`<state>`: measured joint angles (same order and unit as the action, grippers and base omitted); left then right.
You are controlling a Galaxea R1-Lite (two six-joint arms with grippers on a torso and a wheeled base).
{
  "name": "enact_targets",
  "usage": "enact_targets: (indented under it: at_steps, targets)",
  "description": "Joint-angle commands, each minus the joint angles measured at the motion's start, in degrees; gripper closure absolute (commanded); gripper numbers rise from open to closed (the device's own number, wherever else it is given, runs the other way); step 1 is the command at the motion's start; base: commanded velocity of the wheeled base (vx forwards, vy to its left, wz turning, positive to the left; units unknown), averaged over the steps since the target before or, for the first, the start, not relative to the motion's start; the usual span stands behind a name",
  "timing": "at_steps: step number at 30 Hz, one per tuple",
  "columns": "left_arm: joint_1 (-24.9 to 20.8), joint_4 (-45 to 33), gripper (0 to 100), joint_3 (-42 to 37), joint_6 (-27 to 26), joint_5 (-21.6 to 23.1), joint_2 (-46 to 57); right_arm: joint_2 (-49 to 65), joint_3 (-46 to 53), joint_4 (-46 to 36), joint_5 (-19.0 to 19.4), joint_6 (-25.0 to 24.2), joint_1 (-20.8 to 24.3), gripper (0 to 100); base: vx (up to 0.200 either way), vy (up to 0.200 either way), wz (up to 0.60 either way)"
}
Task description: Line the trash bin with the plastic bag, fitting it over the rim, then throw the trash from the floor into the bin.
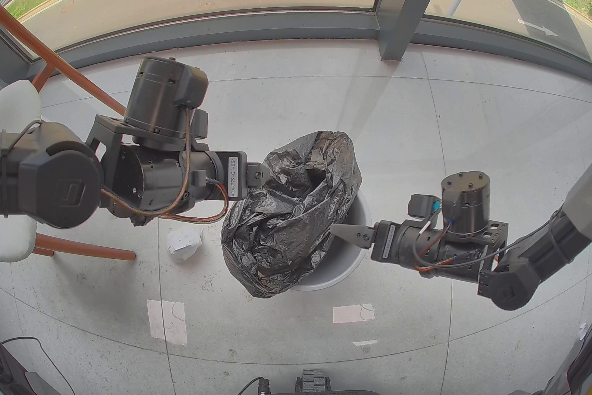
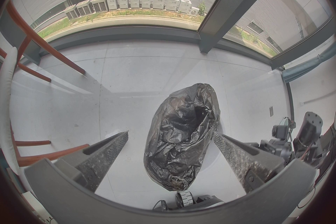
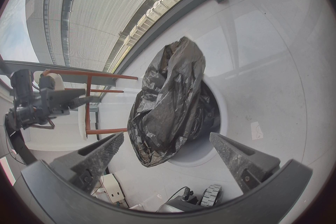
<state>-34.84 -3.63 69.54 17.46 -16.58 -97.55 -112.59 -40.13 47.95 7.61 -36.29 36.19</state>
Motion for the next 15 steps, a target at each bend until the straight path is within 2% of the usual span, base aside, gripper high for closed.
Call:
enact_targets:
  at_steps: [1, 3, 6, 15]
  targets:
    - [0.56, 0.03, 0, -1.42, -0.14, -0.21, 1.92, -3.95, -0.65, -0.05, -0.22, -0.10, 2.30, 0, 0.000, 0.000, 0.00]
    - [1.00, 0.03, 0, -1.95, -0.49, -0.21, 2.28, -4.57, -0.74, 0.04, -0.66, -0.10, 2.48, 0, 0.000, 0.000, 0.00]
    - [1.27, 0.12, 0, -2.65, -1.02, -0.12, 3.07, -6.41, -1.62, 0.13, -3.48, -0.18, 3.01, 0, 0.000, 0.000, 0.00]
    - [1.27, 0.82, 0, -2.21, -1.11, -0.12, 2.72, -10.72, -6.71, 0.13, -4.44, -0.45, 3.01, 0, 0.000, 0.000, 0.00]
